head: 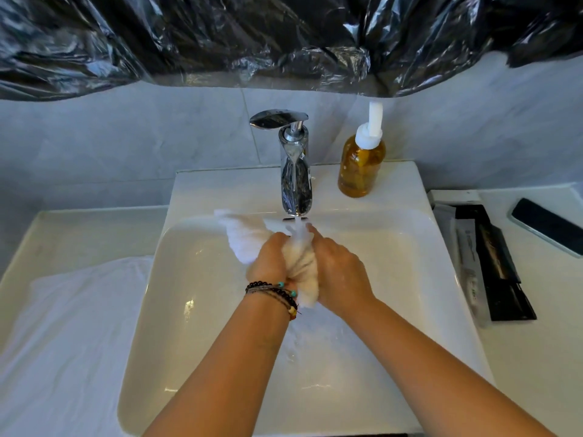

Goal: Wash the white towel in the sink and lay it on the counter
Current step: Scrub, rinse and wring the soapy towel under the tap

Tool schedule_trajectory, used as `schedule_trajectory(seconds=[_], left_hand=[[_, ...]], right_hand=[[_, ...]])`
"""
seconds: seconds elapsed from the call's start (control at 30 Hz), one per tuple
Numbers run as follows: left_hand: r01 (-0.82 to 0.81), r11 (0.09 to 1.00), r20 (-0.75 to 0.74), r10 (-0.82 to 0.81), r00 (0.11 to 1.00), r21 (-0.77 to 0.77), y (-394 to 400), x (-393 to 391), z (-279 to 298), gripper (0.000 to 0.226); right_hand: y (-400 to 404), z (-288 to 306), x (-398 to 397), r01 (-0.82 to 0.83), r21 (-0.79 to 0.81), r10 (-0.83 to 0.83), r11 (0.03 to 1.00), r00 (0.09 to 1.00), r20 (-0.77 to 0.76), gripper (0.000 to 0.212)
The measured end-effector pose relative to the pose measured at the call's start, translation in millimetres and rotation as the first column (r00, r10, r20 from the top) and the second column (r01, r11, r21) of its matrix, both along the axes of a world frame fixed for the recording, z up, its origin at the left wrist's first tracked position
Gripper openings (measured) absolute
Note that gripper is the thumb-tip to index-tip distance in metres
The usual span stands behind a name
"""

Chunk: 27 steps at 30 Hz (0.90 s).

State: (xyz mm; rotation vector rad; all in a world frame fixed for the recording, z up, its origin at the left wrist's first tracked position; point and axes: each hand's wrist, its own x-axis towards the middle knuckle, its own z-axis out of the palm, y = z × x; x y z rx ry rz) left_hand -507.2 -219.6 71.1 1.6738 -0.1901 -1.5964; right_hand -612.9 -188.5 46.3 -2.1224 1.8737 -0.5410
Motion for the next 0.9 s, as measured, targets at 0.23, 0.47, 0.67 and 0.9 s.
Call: schedule_trajectory(seconds=[0.23,0.47,0.67,0.9], left_hand=[[0.187,0.937,0.361,-0.072,0.93,-0.294,-18.0,-4.1,22.1,0.014],[0.427,0.81,0.208,-0.373,0.904,-0.402,-20.8,3.6,15.8,0.015],[0.475,0.774,0.097,-0.482,0.871,-0.418,-16.6,23.7,-4.7,0.038],[0.228,0.875,-0.001,-0.253,0.968,-0.428,-7.2,65.5,-2.3,0.021]], right_hand=[[-24.3,13.9,5.8,-0.125,0.419,-0.015,0.899,0.949,0.316,0.012],[-16.1,1.0,8.0,-0.195,0.658,-0.365,0.727,0.702,0.611,0.012],[-1.8,-5.9,14.2,-0.29,0.686,-0.427,0.667,0.606,0.671,0.036],[-1.9,6.6,-3.9,-0.339,0.626,-0.155,0.702,0.785,0.599,0.052]])
